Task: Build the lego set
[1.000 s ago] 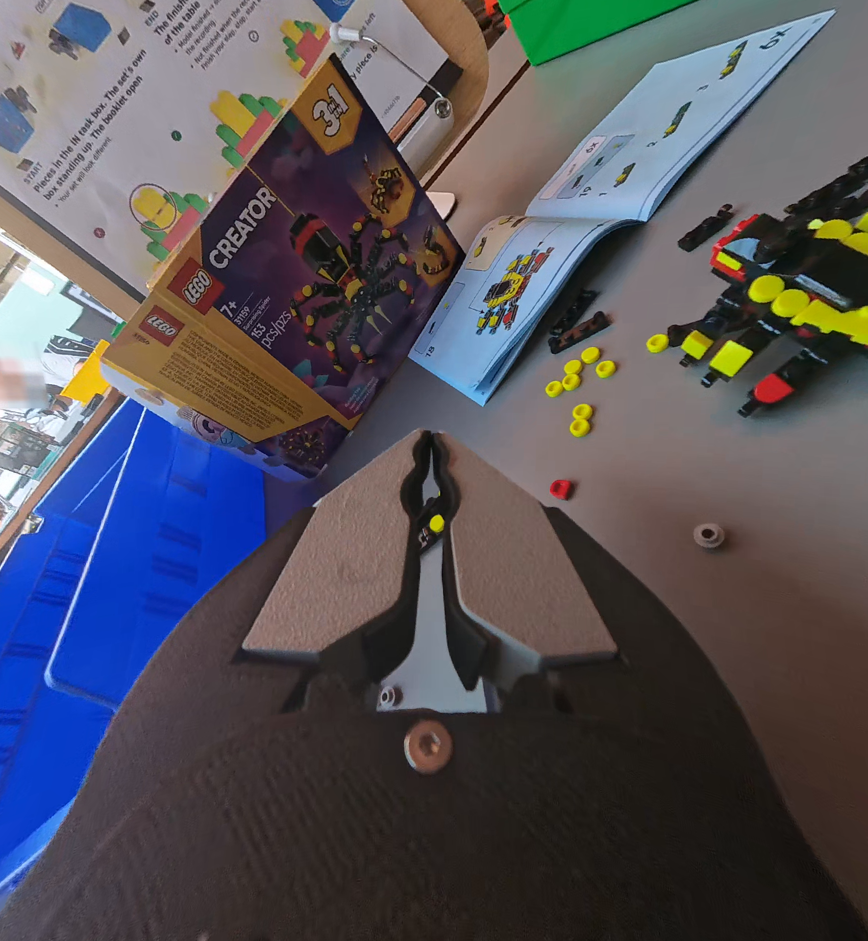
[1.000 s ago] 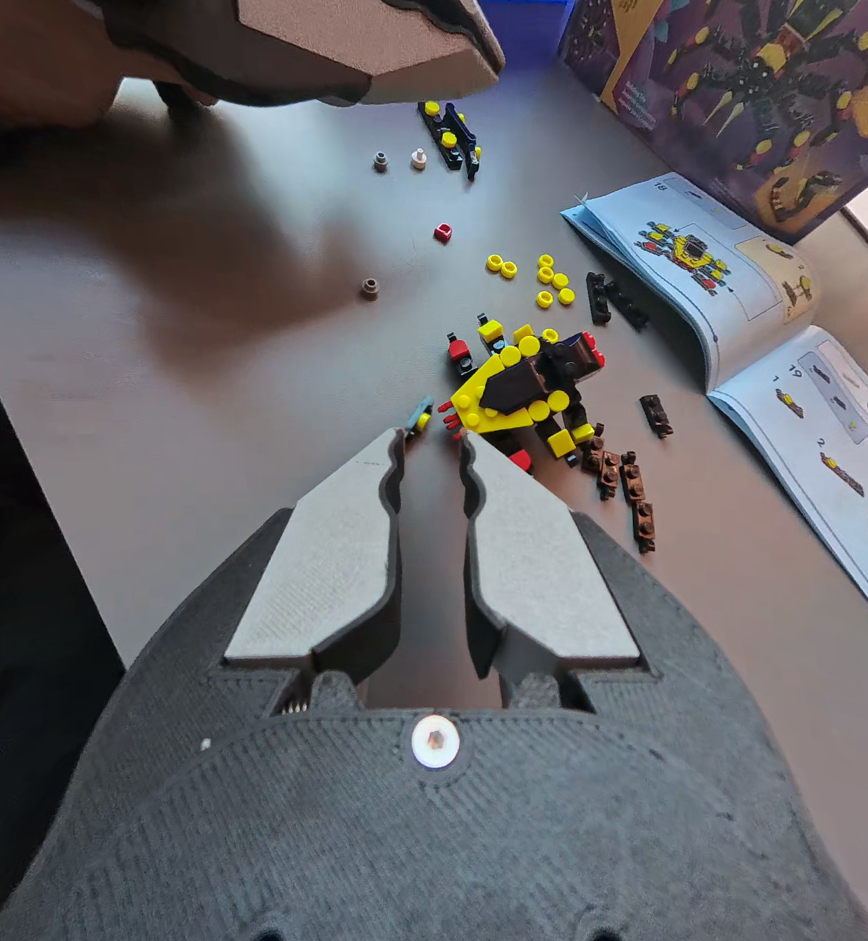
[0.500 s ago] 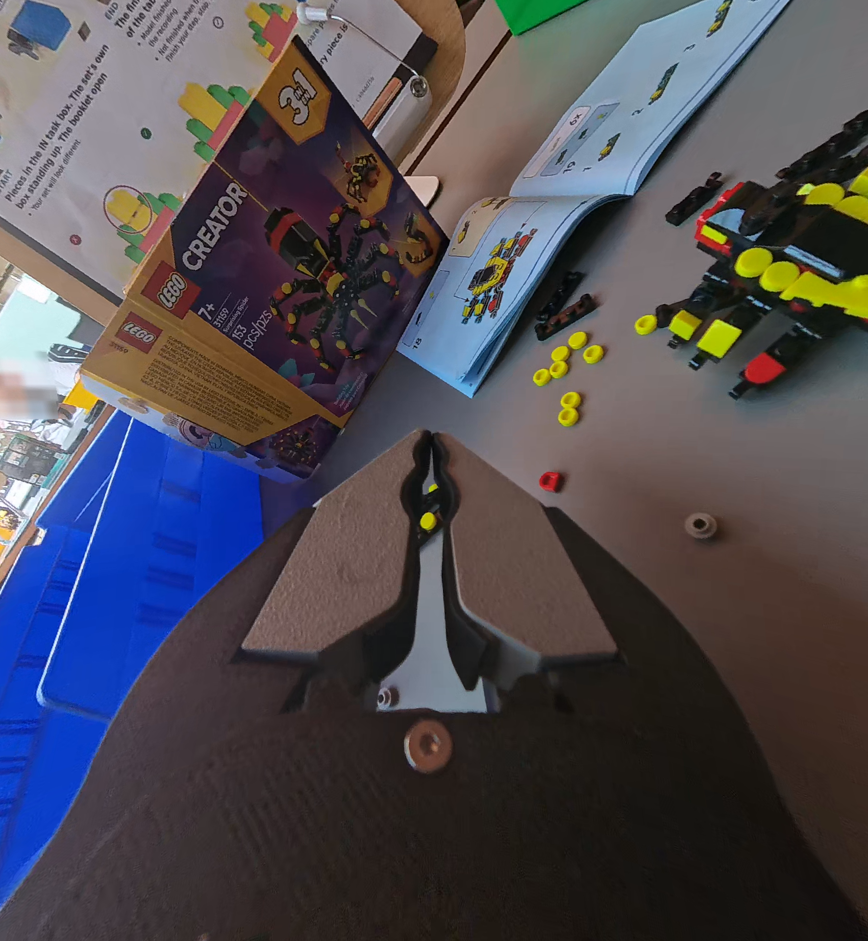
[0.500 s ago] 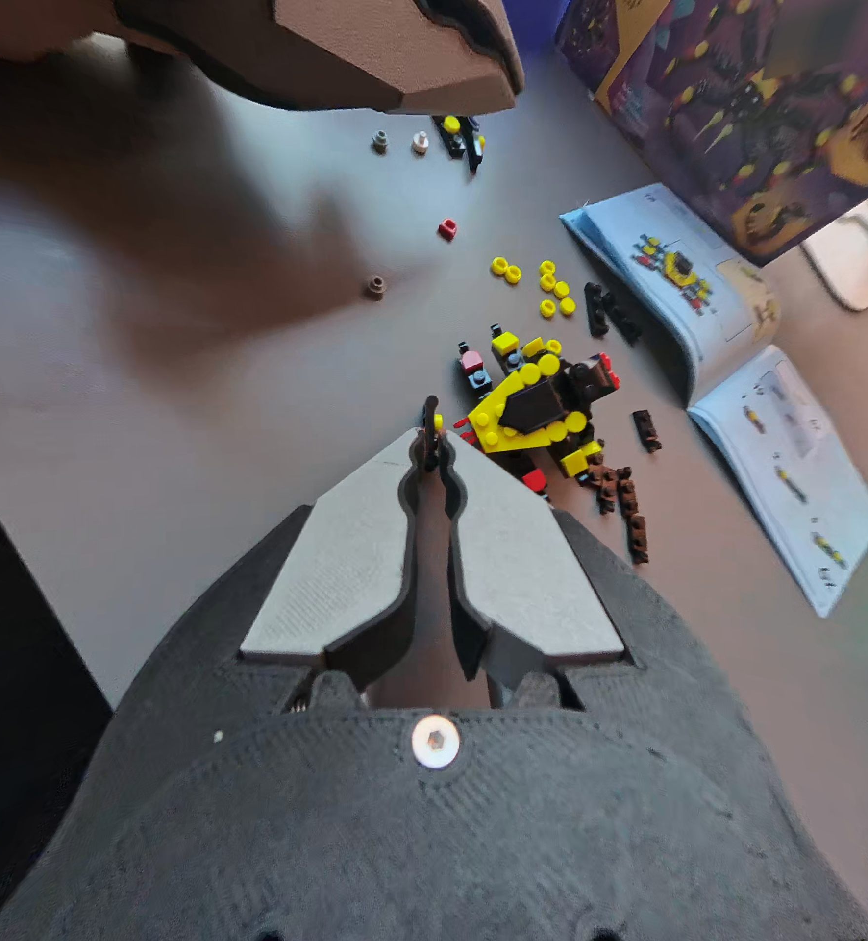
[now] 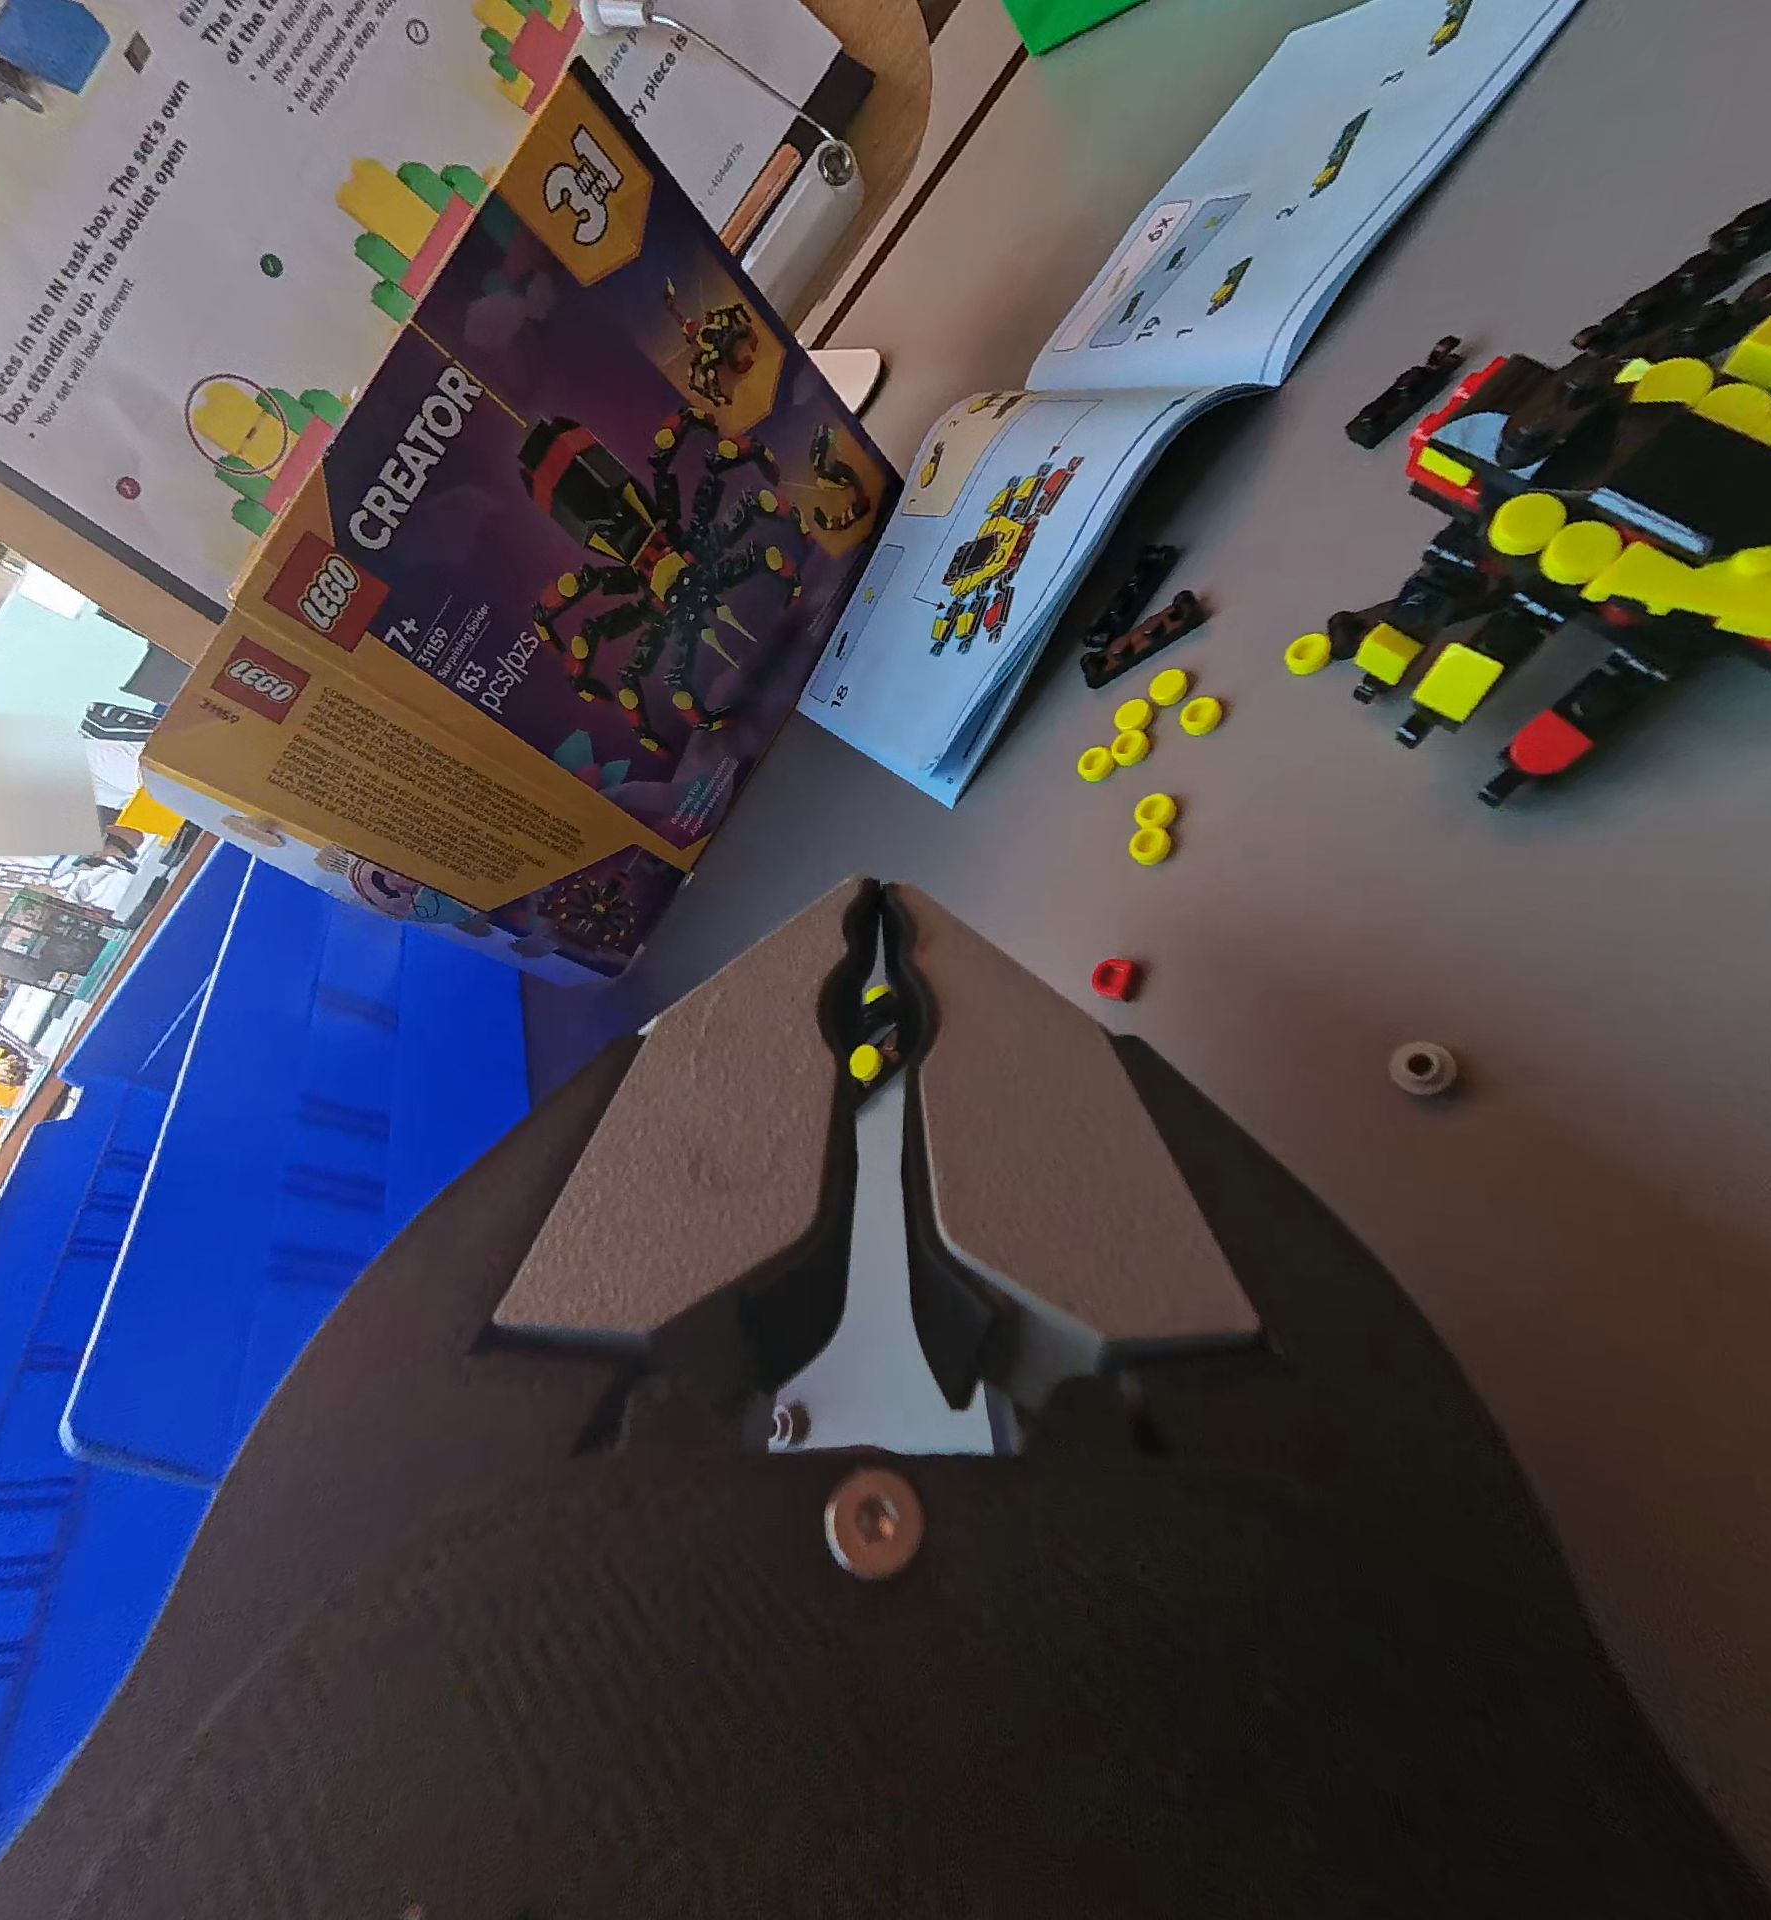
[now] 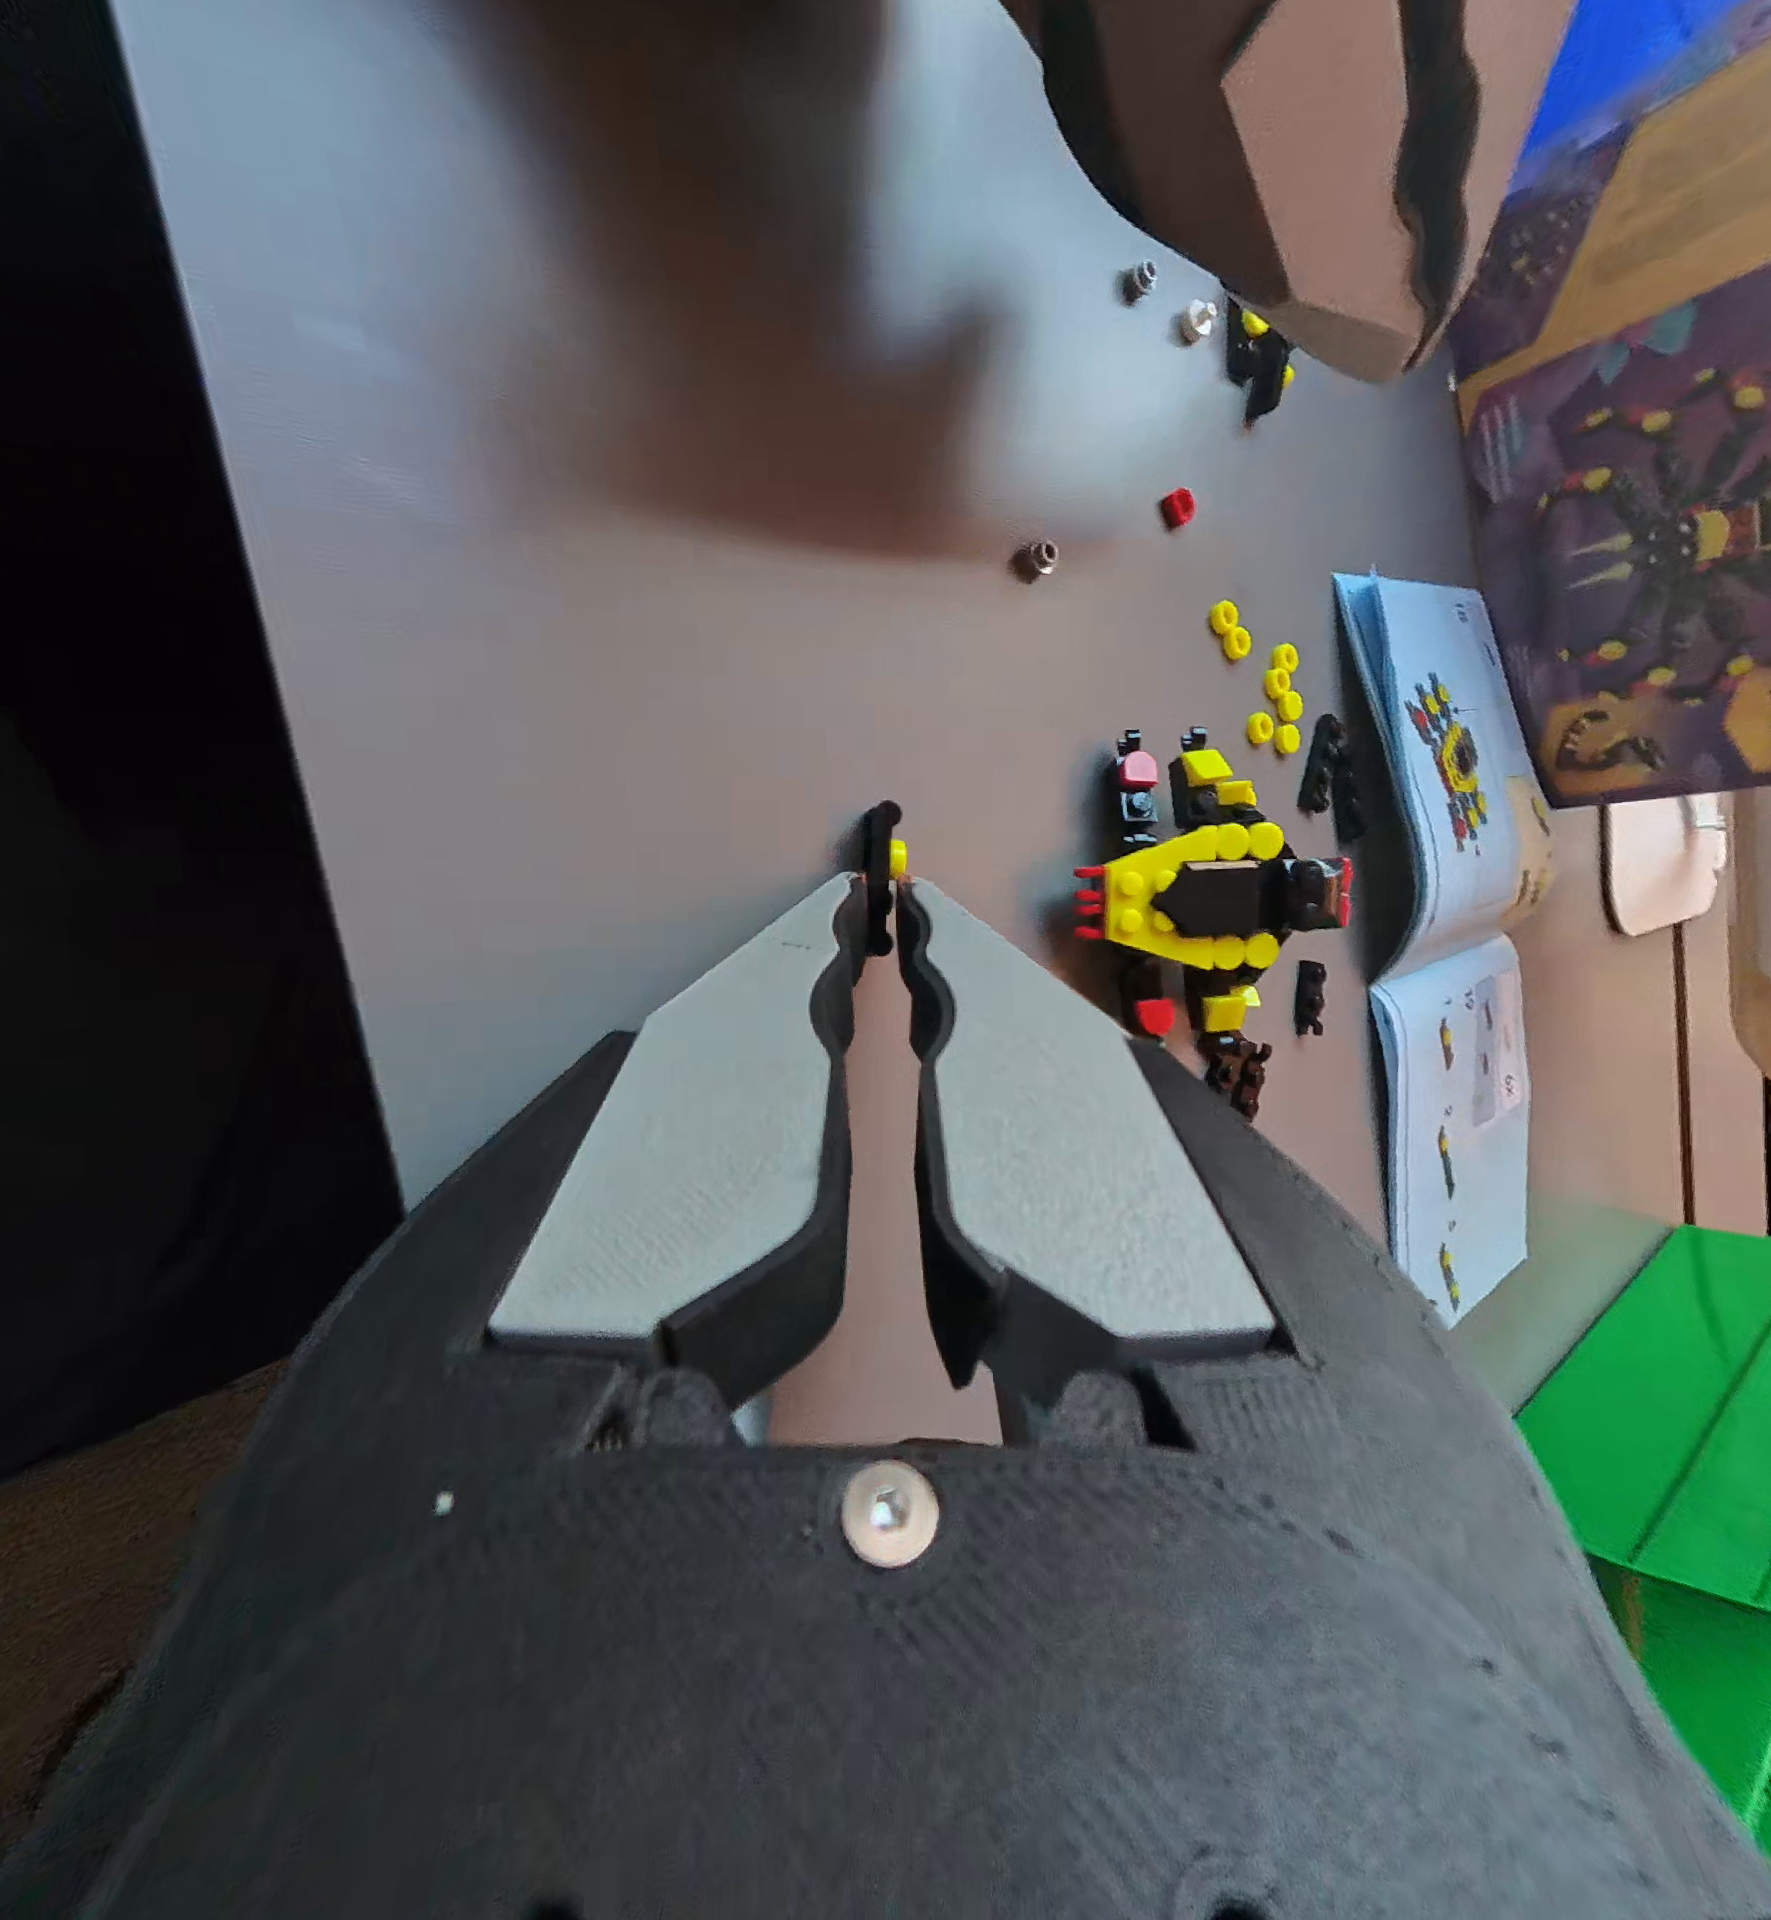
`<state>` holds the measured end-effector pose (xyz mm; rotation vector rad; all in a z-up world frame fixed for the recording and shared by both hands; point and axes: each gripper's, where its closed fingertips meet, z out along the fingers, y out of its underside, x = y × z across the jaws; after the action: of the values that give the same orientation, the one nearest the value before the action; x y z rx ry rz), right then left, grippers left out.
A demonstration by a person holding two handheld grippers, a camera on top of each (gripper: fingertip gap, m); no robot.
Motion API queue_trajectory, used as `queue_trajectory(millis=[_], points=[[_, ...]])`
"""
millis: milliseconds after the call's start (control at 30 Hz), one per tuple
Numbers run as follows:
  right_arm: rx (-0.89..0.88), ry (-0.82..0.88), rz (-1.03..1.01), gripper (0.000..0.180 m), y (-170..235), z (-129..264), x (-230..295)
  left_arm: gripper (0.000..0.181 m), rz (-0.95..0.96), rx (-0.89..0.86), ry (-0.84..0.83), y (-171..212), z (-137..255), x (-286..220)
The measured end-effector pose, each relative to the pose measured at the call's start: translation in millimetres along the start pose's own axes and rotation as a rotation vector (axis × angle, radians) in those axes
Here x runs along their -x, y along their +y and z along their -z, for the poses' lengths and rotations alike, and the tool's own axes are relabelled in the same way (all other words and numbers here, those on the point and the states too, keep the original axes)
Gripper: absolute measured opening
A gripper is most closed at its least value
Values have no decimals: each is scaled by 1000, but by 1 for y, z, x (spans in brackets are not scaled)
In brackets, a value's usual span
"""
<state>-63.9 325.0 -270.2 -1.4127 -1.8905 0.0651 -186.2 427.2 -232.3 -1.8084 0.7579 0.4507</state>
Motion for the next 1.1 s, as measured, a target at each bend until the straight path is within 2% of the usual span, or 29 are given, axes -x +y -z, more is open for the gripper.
queue_trajectory(millis=[167, 333, 467, 500, 633, 733, 800, 1000, 1100], points=[[-19, -19, 36, 10, -2, 10, 4, 0, 0, -1, 0, 0, 0, 0], [-44, -101, 112, 0, -1, 16, 24, 0, -12, 6, 1, 1, -1, -1], [-92, -117, -75, 22, -6, 18, 10, 0, -9, 6, 2, 1, -1, -1], [-101, -101, -130, 22, -6, 16, 3, 0, -6, 5, 3, 1, -1, -1], [-143, -92, -291, 18, -3, 11, -12, 0, -6, 0, 4, 0, 0, -1], [-202, -114, -347, 7, -5, 12, -15, 0, -9, 2, 7, 0, 0, -2], [-206, -144, -367, 9, -4, 10, -12, 0, -11, 4, 9, 0, -1, -2], [-183, -186, -328, 5, -2, 1, 1, 0, -18, 5, 12, 0, -1, -3], [-157, -132, -238, 1, -2, 3, 1, 0, -14, 4, 14, 0, -1, -3]])
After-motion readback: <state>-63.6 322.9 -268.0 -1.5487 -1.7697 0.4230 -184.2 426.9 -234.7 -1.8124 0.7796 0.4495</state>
